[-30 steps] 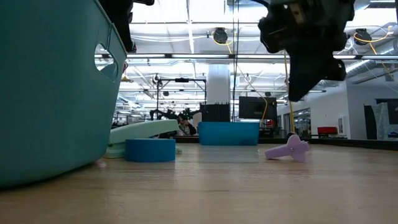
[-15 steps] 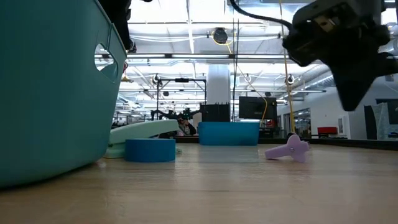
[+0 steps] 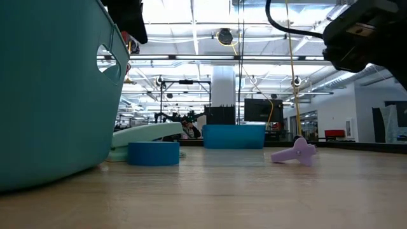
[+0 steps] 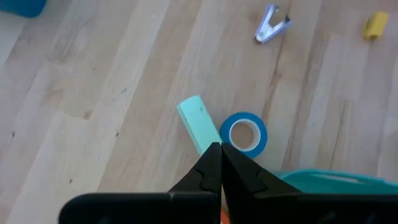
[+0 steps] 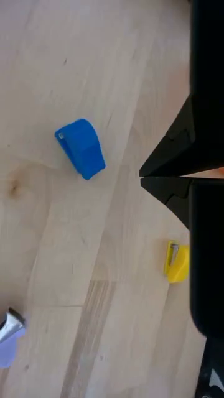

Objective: Pick and place Stapler, Stapler remover, tape
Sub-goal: Put the blue stapler into the green bin

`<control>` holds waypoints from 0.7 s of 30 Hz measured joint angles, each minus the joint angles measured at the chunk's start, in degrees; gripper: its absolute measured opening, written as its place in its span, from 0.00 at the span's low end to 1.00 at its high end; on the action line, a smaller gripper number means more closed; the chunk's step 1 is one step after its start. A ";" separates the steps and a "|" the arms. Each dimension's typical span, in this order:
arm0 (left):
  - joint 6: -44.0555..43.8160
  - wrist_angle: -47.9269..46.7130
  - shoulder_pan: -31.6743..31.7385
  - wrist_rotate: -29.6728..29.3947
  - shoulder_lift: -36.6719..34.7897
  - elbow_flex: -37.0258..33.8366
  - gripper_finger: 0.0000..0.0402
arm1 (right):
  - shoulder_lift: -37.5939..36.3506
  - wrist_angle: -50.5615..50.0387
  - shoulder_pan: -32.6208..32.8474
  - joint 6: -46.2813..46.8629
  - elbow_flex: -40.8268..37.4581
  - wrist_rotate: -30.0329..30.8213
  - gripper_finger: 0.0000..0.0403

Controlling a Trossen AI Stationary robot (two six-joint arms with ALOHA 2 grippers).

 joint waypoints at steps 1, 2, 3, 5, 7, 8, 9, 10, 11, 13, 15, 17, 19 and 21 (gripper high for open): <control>0.00 0.22 0.00 -0.02 0.00 0.00 0.02 | 0.00 -0.30 0.03 -0.58 0.01 -0.20 0.00; 0.00 0.31 0.00 -0.01 0.00 0.00 0.02 | 0.00 -0.83 0.29 -0.83 0.02 -0.44 0.00; 0.00 0.39 0.00 -0.02 0.00 0.00 0.01 | 0.00 -1.87 0.76 -0.54 0.02 -1.14 0.00; 0.00 0.45 0.00 -0.02 0.00 0.00 0.01 | 0.00 -4.92 2.09 0.80 0.02 -2.67 0.00; 0.00 0.45 -0.03 -0.02 0.00 0.00 0.01 | 0.00 -7.87 3.47 2.76 0.02 -3.48 0.00; -0.08 0.45 -0.15 -0.03 0.00 0.00 0.02 | 0.00 -8.62 3.94 3.87 0.00 -3.54 0.00; -0.16 0.45 -0.28 -0.09 0.00 0.00 0.02 | 0.00 -8.54 4.30 5.55 -0.12 -3.30 0.00; -0.17 0.49 -0.42 -0.23 0.00 0.00 0.02 | -0.02 -8.22 4.58 7.56 -0.40 -3.15 0.00; -0.20 0.53 -0.64 -0.53 0.00 0.00 0.01 | -0.02 -8.02 4.88 9.93 -0.72 -3.21 0.00; -0.20 0.90 -1.04 -1.15 0.00 0.00 0.01 | -0.05 -5.68 5.25 13.25 -2.03 -4.35 0.00; -0.20 1.23 -1.25 -1.82 0.00 0.02 0.01 | -0.07 -1.25 5.29 13.81 -3.63 -4.76 0.00; -0.28 1.19 -1.25 -2.50 0.00 0.02 0.02 | -0.07 -0.03 5.25 14.61 -4.54 -4.19 0.00; -0.29 1.18 -1.25 -2.56 0.00 0.02 0.02 | -0.07 0.36 5.21 14.95 -5.47 -1.74 0.00; -0.33 1.18 -1.25 -2.60 0.00 0.02 0.01 | -0.04 0.90 5.18 14.84 -5.95 -0.36 0.00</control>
